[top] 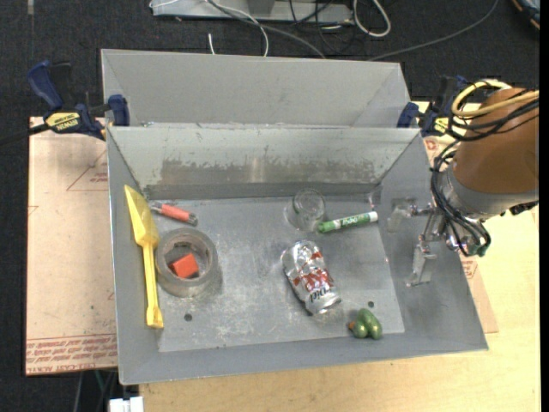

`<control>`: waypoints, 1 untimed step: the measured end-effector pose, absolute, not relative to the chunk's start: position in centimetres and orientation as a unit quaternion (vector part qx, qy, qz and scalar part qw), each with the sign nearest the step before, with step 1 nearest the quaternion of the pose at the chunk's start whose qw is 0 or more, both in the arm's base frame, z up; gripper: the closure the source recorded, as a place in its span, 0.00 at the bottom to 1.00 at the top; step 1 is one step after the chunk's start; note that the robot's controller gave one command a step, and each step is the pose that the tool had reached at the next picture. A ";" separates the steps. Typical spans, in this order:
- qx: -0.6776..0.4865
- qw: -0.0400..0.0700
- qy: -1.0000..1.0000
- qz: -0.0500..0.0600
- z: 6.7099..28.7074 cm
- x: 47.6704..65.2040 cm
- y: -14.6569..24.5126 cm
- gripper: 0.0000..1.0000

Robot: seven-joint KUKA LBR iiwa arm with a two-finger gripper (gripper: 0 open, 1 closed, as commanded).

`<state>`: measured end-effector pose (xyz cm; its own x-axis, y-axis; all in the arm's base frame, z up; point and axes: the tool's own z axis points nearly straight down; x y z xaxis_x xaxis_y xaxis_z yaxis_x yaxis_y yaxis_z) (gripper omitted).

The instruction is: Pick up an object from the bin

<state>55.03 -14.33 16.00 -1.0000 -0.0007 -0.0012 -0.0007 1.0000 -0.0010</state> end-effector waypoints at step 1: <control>0.000 0.001 1.000 -0.001 16.0 55.0 -14.3 0.00</control>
Offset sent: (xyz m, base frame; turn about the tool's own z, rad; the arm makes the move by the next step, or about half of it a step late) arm 0.0355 0.0077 -0.0900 0.2394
